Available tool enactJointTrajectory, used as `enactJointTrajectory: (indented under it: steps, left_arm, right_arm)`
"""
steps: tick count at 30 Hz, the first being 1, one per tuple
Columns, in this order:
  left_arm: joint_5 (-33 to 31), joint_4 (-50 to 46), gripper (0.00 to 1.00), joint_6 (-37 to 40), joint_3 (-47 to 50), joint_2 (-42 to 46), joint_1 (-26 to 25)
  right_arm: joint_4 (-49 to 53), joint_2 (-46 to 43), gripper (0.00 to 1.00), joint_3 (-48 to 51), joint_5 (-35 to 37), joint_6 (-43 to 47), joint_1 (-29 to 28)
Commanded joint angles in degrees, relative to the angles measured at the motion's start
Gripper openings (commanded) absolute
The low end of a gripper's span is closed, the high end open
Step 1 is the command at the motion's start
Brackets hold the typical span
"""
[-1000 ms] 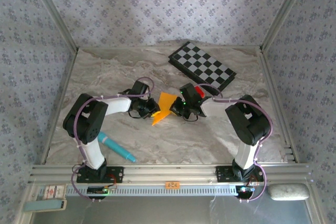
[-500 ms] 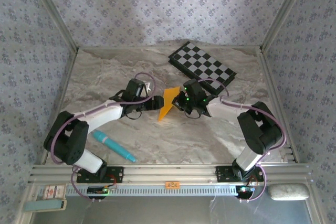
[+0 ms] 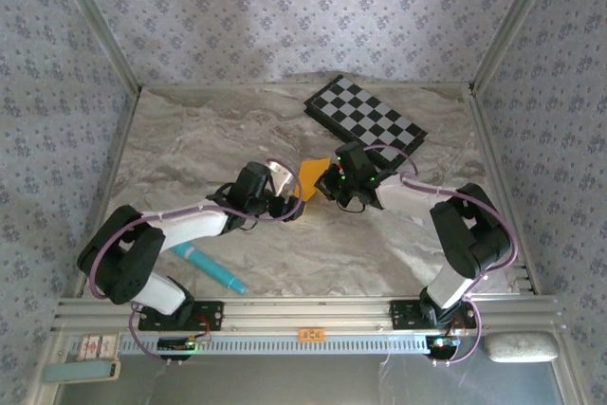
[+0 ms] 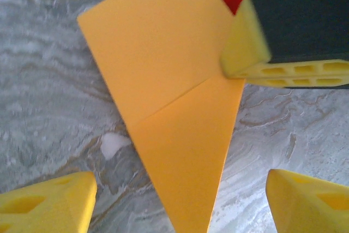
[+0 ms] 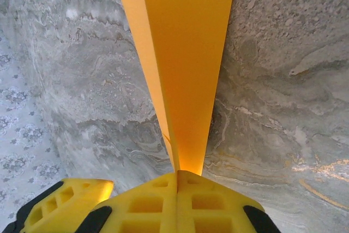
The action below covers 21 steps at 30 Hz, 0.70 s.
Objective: Fold a paper plane with a square sheet of paper (pick it up from the middle)
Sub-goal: Fold the wing for the fifth time at the center of the table.
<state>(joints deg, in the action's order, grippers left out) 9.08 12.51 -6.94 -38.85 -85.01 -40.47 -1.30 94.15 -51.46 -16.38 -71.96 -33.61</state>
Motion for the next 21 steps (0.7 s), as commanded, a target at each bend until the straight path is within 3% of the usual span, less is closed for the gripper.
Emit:
enactJointTrajectory:
  steps: [1,11,21]
  left_arm:
    - [-1.22,6.48,0.79,8.78,1.56,-1.25,-1.84]
    - [-1.13,9.40,0.67,16.35,-0.50,-7.18,-2.86]
    - [-1.52,10.26,0.49,17.08,-1.70,-10.00,-2.77]
  right_arm:
    - [1.21,-0.98,0.01,-0.66,-1.55,-2.46,0.40]
    - [0.98,-0.39,0.02,-0.90,-3.56,-4.44,0.82]
    - [1.47,-0.01,0.05,-0.66,-4.43,-5.34,1.15]
